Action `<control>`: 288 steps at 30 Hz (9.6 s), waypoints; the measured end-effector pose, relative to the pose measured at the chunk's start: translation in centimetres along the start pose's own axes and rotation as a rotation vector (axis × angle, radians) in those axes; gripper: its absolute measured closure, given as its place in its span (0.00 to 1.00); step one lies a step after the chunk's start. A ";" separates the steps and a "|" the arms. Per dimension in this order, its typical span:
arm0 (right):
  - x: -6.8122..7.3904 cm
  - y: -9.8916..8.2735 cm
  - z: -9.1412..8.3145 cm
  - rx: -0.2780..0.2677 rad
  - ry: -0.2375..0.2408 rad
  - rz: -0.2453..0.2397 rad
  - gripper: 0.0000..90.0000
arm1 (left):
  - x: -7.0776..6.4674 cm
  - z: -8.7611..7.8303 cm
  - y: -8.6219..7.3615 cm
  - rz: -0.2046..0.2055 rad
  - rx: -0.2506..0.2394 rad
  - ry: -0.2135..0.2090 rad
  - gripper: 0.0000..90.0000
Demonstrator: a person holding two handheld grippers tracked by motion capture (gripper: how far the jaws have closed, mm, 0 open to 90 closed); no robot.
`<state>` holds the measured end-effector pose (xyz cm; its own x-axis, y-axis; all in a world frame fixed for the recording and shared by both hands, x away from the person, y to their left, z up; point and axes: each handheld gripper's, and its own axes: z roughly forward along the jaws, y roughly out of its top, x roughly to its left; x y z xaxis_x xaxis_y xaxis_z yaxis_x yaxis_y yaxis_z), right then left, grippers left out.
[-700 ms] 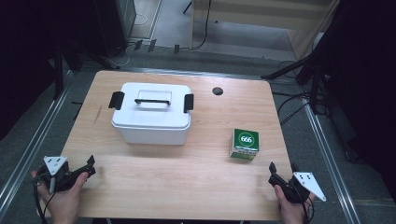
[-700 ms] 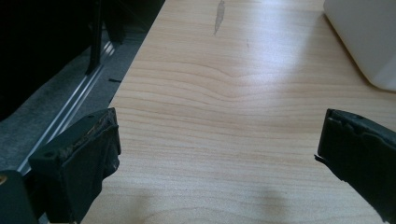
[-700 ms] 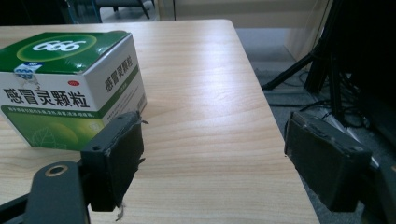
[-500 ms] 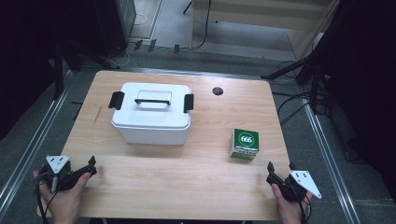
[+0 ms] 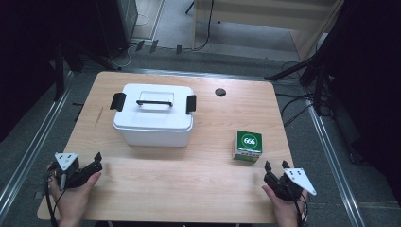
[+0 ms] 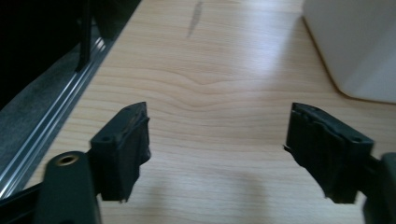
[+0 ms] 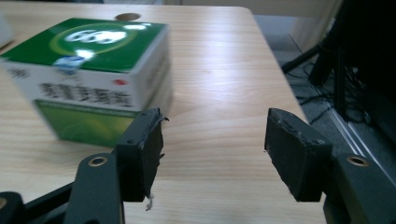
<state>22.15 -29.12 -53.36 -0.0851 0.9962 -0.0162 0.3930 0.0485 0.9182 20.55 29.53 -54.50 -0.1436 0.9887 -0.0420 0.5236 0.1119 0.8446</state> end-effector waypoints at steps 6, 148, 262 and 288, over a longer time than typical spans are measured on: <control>3.5 1.1 -0.6 -0.034 0.105 -0.036 0.52 | -1.6 -0.8 0.4 0.015 -0.029 -0.029 0.45; 10.8 19.1 6.6 0.051 0.569 -0.503 0.49 | -0.1 -0.6 -0.9 0.122 -0.093 -0.115 0.02; 30.6 26.1 11.0 0.372 0.862 -1.301 0.95 | -0.2 -0.3 -0.8 0.131 -0.066 -0.143 0.02; 27.1 29.4 9.3 0.312 0.845 -1.266 0.95 | -0.2 -0.3 -0.8 0.143 -0.059 -0.141 0.02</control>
<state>39.91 -0.03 -30.51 -0.9280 -0.0281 -0.3716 -0.1724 0.9165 0.3611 19.90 29.24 -54.98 0.0498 0.9987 0.0098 0.4791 -0.0325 0.8772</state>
